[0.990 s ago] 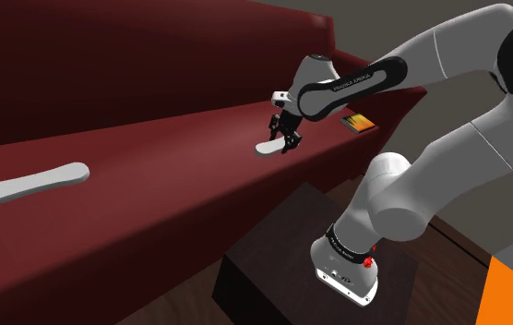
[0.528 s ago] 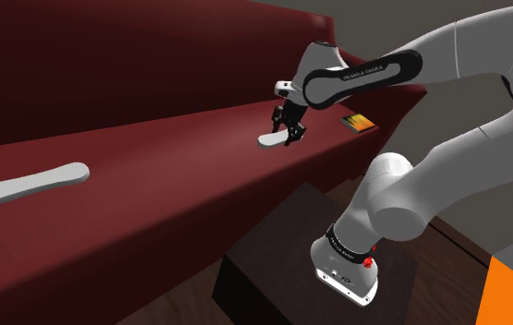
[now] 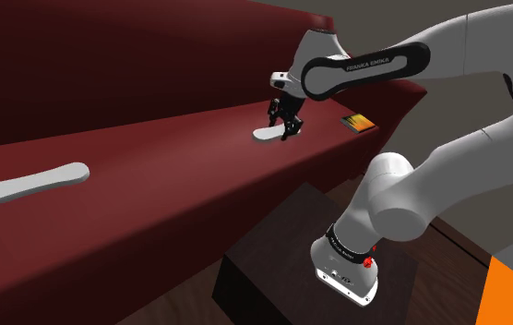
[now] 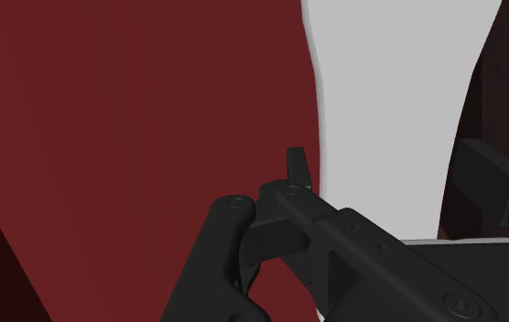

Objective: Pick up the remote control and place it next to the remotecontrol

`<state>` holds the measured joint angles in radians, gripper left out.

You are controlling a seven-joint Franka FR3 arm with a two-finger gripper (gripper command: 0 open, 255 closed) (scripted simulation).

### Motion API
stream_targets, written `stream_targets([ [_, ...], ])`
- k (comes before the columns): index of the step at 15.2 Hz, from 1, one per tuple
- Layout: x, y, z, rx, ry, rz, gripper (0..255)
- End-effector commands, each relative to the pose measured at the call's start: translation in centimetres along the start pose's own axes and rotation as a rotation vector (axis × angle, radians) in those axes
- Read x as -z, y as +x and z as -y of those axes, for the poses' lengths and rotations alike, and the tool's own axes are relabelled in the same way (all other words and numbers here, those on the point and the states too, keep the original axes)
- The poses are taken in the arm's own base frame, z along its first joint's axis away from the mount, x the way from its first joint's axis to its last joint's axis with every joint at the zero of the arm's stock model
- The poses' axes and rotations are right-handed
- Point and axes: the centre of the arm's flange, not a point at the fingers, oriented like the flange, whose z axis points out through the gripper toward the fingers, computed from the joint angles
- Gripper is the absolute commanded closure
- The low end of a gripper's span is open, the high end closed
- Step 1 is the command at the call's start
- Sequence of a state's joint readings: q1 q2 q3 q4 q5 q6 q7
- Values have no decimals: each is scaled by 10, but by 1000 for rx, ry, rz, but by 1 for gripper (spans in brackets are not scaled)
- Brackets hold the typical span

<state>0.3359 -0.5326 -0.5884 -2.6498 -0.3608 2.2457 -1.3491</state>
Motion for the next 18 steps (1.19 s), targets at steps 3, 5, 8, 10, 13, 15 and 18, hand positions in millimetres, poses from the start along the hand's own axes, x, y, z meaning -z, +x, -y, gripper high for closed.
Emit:
stream_targets([
  [3,2,51,-6,-1,0,0,255],
  [5,2,77,-9,-1,0,0,255],
  [8,2,117,-13,-1,0,0,255],
  [10,2,143,-16,-1,0,0,255],
  [13,3,182,-20,-1,0,0,255],
  [15,3,209,-23,-1,0,0,255],
  [18,3,248,-27,-1,0,0,255],
])
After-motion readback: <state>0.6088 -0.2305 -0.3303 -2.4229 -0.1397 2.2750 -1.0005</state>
